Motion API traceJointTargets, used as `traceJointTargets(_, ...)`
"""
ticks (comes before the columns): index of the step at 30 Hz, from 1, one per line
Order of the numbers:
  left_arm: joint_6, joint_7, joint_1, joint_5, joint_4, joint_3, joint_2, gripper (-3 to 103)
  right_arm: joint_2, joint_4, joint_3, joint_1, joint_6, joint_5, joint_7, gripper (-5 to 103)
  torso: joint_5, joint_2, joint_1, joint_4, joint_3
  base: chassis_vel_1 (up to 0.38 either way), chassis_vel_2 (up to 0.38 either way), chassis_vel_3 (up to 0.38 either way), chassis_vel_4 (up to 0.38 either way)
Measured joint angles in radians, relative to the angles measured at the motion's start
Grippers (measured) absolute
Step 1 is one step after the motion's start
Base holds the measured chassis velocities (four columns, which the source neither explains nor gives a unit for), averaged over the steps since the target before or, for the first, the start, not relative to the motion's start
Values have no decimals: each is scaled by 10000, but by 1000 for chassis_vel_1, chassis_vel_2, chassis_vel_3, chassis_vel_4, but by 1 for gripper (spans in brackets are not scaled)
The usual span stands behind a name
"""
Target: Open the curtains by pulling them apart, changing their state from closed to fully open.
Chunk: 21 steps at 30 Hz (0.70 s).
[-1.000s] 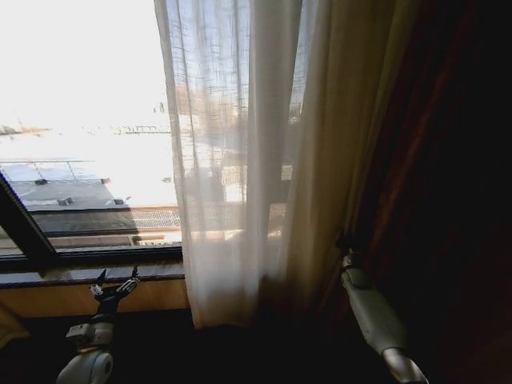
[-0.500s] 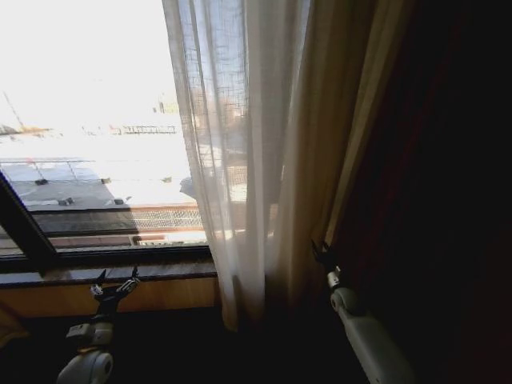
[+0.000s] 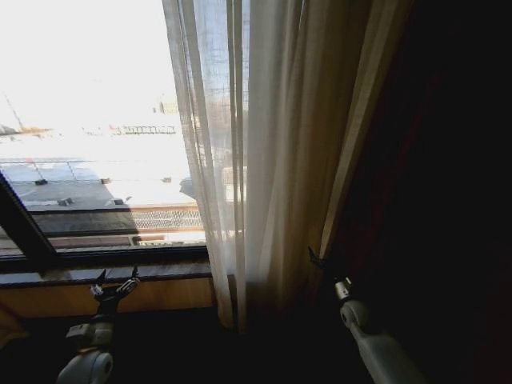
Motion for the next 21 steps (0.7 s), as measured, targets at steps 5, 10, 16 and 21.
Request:
traceJointTargets(5, 0, 0, 0, 0, 0, 0, 0, 100, 45, -47, -20, -18, 117, -67, -152, 100, 2, 0, 0, -1, 0, 66, 60, -59, -64)
traceJointTargets(10, 0, 0, 0, 0, 0, 1, 0, 100, 53, -89, -47, -18, 194, -47, -246, 100, 0, 0, 0, -1, 0, 139, 157, -133, -154)
traceJointTargets(16, 0, -1, 0, 0, 0, 1, 0, 100, 64, -159, -48, -6, 211, -63, -317, 100, 0, -2, 3, 1, 3, 234, 271, -259, -246)
traceJointTargets(21, 0, -1, 0, 0, 0, 1, 0, 100, 60, -204, -51, 35, 228, -67, -349, 100, -2, -1, 1, 0, 1, 307, 315, -316, -291)
